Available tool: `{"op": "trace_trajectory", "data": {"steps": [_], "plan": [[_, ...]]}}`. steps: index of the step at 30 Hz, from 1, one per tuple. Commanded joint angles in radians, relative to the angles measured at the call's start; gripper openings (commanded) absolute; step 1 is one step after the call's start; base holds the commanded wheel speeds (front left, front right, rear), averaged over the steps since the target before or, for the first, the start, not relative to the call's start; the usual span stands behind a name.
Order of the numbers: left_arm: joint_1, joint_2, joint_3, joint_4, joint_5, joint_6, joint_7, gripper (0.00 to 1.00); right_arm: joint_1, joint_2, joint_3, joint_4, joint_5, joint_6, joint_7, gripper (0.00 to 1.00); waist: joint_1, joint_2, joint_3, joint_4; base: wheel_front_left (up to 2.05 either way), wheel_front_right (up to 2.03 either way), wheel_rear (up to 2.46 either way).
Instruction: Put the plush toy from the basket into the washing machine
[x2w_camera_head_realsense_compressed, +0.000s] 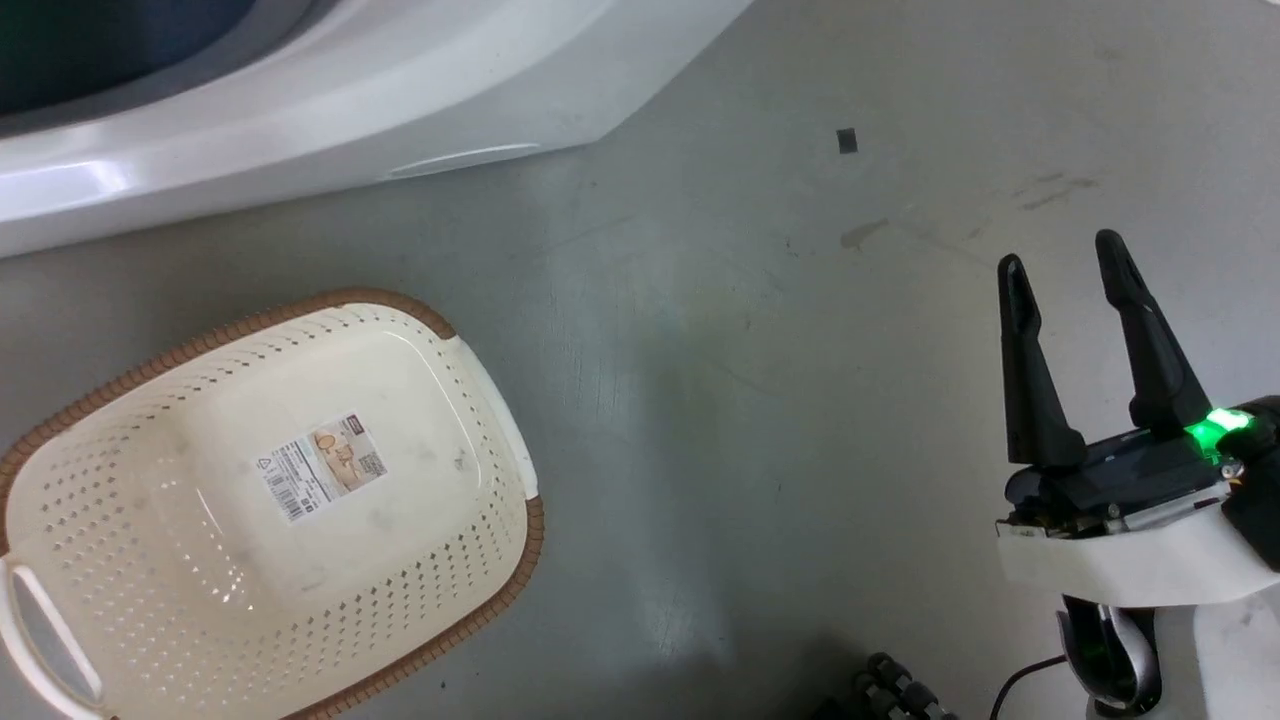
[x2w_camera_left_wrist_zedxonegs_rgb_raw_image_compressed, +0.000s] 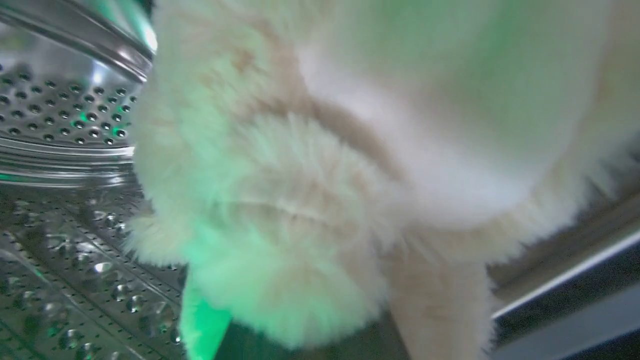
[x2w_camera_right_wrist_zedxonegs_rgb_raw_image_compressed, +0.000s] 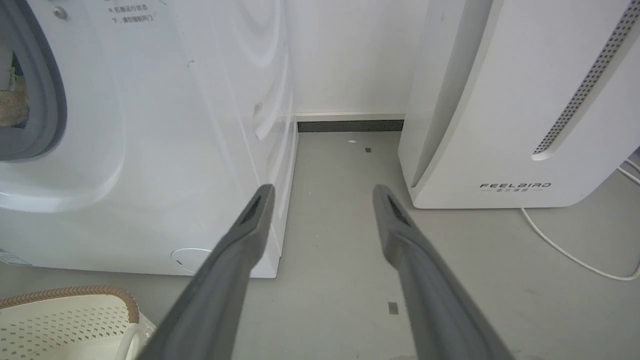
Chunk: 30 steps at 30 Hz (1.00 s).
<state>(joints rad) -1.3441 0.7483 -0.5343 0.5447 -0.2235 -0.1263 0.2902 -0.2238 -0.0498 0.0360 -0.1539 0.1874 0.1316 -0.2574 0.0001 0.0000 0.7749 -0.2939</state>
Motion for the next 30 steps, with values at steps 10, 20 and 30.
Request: {"op": "trace_trajectory", "data": {"steps": [10,20,30], "plan": [[-0.119,0.047,-0.298,0.095,-0.297,-0.004,0.124,0.0,-0.031,0.0,0.012,-0.009,0.008,-0.001,-0.004,1.0,-0.0001,0.0,0.039,0.001,0.0,0.0,0.0],[-0.14,0.031,-0.394,0.19,-0.439,-0.004,-0.023,1.0,-0.04,0.0,0.003,0.01,0.0,-0.001,-0.004,1.0,-0.0001,0.0,-0.007,0.019,0.0,0.0,0.0],[0.014,-0.069,-0.396,0.315,-0.485,0.002,-0.282,1.0,-0.005,0.0,-0.025,0.041,-0.045,-0.001,-0.004,1.0,-0.0001,0.0,-0.195,0.077,0.0,0.0,0.0]]}}
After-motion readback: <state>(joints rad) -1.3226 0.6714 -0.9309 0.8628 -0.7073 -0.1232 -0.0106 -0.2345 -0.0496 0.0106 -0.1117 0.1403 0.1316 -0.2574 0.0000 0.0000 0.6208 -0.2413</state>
